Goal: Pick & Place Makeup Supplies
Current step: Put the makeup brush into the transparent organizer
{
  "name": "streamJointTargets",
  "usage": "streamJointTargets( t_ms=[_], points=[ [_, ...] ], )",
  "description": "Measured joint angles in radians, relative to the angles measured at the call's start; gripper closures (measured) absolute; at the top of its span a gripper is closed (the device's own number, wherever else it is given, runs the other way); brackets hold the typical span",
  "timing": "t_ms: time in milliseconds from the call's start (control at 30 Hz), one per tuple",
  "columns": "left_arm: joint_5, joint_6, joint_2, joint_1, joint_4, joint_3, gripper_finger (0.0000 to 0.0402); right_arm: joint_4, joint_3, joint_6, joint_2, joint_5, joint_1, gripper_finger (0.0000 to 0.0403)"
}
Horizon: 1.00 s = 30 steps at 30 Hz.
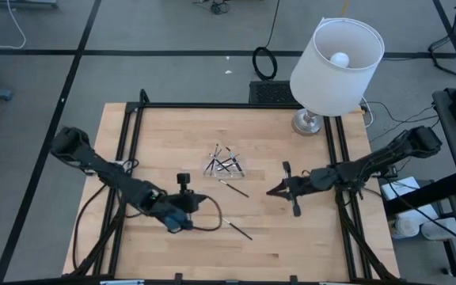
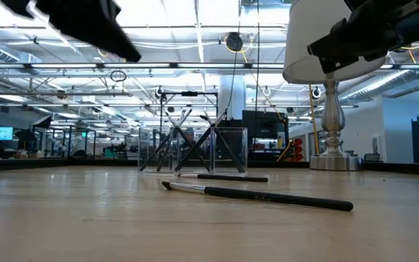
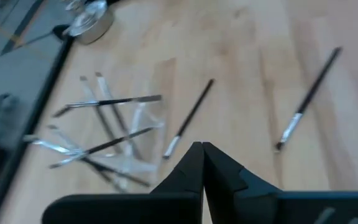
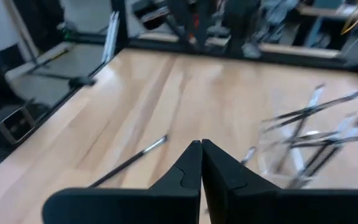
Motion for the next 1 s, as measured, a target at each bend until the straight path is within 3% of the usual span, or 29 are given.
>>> streamJointTargets(
  t_ms=[167, 300, 500, 633, 833, 1000],
  points=[
    [0.114, 0.049, -0.050, -0.001, 0.400, -0.232, 0.0385, -0.017, 0.064, 0.072, 0.181, 0.063, 0.070, 0.0403],
    [0.227, 0.054, -0.048, 0.001, 0.574, -0.304, 0.0376, -0.012, 0.136, 0.112, 0.355, 0.140, 0.100, 0.0403],
    [0.251, 0.054, -0.048, -0.003, 0.615, -0.305, 0.0390, -0.010, 0.275, 0.079, 0.566, 0.145, 0.098, 0.0403],
    [0.319, 0.055, -0.048, -0.003, 0.613, -0.305, 0.0398, -0.019, 0.341, 0.052, 0.648, 0.018, 0.088, 0.0403],
    [0.340, 0.071, -0.044, -0.003, 0.617, -0.304, 0.0374, -0.014, 0.368, 0.039, 0.673, -0.063, 0.074, 0.0403],
    [0.340, 0.080, 0.049, 0.004, 0.623, -0.303, 0.0351, -0.014, 0.368, 0.060, 0.673, -0.200, 0.071, 0.0403]
  ],
)
